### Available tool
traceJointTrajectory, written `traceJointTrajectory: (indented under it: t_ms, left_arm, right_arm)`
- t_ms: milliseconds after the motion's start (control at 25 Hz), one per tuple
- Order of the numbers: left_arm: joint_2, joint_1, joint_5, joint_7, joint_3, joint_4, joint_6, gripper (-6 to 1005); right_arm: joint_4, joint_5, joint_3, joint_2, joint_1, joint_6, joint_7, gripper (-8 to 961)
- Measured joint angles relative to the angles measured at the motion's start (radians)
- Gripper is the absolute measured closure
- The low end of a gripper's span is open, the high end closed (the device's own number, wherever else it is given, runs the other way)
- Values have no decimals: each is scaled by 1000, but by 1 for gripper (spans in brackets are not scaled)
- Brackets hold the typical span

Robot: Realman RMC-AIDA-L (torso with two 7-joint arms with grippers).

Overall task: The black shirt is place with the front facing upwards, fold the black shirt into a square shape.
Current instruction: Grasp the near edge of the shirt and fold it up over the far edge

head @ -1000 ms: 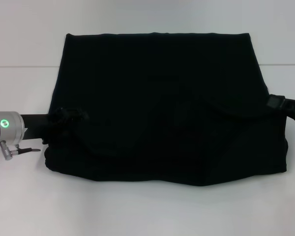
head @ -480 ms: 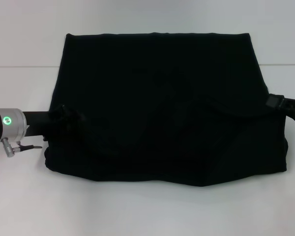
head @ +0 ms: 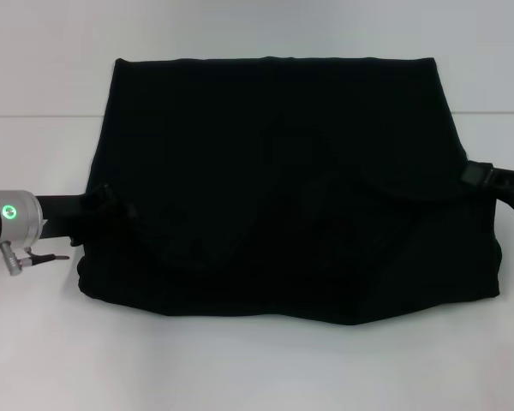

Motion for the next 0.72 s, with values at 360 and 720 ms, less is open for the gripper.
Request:
traceJointTrajectory:
  t_ms: [360,720]
  left_arm:
    - [-22,45,-46,126,-82,62,58,987]
    - [-37,94,-168,243,-154,81,77,986]
  right_arm:
    - [-7,4,6,-1,-6,-1,-11,933]
    - [-7,41,7,0,-9,-2,-28,933]
